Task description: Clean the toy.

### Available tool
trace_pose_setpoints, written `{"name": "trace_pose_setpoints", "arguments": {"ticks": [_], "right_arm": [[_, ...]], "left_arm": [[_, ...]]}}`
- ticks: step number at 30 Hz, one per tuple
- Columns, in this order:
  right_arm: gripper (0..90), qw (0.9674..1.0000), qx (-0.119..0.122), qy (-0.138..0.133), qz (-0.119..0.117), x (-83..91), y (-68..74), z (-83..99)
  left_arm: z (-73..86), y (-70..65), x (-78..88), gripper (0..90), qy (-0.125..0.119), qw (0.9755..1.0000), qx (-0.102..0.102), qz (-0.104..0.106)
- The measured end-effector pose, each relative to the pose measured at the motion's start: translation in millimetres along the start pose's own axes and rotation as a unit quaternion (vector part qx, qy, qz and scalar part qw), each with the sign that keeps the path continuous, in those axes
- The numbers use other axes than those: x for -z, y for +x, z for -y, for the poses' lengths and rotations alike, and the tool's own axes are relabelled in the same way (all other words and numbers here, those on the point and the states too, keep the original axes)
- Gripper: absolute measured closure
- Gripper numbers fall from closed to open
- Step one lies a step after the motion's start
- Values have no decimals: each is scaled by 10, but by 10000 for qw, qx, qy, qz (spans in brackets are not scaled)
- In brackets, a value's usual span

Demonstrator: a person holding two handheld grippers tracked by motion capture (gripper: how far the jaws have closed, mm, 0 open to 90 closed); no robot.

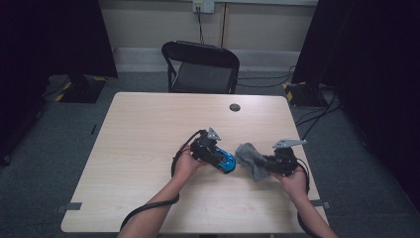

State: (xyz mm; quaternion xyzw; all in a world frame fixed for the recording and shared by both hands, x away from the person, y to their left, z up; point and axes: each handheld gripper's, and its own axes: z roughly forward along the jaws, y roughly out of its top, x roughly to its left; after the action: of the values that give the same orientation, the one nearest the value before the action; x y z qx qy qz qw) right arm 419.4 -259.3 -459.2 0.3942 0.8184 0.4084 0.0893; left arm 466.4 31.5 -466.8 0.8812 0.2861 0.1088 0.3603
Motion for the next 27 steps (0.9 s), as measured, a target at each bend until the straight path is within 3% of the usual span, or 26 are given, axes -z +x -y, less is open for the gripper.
{"name": "trace_pose_setpoints", "arguments": {"ticks": [3,5,8,11,15,20,27], "right_arm": [[731,9999,42,91,99,-37,16,6],[731,9998,41,117,126,-65,20,10],[729,9991,94,191,353,-112,42,15],[729,9985,2,235,497,-148,41,16],[728,9957,192,495,760,-242,81,16],[728,9933,448,670,831,-332,182,5],[732,9923,729,817,585,-420,385,-39]], "left_arm": [[13,9,-2,293,7,10000,40,4],[16,7,-10,267,28,10000,-42,-23],[10,-3,-16,225,117,9997,-212,23],[18,-47,-34,203,135,9992,-372,-82],[19,-71,-39,199,108,9993,-360,-79],[28,-74,-41,200,68,9994,-342,-83],[32,-74,-40,200,40,9995,-274,-122]]}}
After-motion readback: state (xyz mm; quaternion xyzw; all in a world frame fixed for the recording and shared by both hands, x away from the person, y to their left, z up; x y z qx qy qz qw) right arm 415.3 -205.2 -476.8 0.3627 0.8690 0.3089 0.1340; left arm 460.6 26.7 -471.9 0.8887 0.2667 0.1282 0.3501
